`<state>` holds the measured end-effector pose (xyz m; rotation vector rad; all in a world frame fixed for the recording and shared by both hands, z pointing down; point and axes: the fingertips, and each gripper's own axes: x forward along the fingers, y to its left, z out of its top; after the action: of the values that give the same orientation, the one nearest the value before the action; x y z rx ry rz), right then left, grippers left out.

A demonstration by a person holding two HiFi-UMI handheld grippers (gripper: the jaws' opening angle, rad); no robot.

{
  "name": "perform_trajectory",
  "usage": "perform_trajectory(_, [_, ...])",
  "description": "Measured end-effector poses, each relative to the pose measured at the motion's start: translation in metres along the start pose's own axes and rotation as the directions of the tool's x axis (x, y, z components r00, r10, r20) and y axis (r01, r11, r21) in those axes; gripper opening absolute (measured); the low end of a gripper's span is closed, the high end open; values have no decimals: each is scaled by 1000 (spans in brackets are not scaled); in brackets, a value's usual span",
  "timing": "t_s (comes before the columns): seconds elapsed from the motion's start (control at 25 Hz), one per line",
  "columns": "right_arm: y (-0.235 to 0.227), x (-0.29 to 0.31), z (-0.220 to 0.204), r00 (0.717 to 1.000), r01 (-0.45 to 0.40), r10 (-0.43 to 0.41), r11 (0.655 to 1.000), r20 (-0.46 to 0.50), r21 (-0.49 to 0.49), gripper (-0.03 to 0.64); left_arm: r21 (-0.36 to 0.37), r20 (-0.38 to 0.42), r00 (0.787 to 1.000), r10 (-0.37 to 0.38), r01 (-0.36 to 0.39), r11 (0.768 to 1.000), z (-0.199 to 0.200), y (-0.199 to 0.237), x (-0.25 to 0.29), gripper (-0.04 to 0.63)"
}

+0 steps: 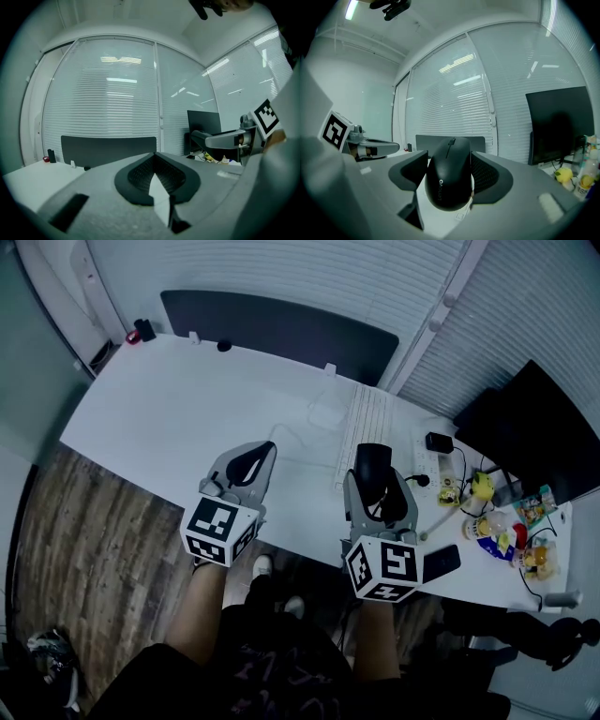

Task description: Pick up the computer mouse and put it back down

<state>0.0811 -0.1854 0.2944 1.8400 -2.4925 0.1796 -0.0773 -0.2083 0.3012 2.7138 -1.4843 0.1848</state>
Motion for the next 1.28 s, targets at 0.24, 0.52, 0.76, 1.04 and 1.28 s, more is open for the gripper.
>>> perform_trajectory(0.24, [7, 3, -25, 999, 3, -2, 1000, -47, 19, 298, -19, -43, 999, -8, 7, 1000, -23, 4, -2, 2])
perform_trajectory(0.52, [13, 4, -54, 995, 6, -1, 999, -104, 44, 298, -50, -101, 995, -23, 18, 999, -54, 4, -2, 2])
perform_trajectory(0.76, [18, 6, -80, 988, 1, 8, 998, -152, 61, 298, -76, -145, 989, -35, 24, 997, -80, 2, -1, 2])
perform_trajectory(1.04, [19, 3, -109, 979, 1, 16, 996, -201, 84, 298, -90, -183, 983, -31, 14, 996, -104, 1, -4, 2])
perform_trajectory(1.28, [17, 4, -137, 968, 12, 15, 994, -251, 106, 298, -114, -229, 972, -41, 15, 993, -132, -2, 0, 2])
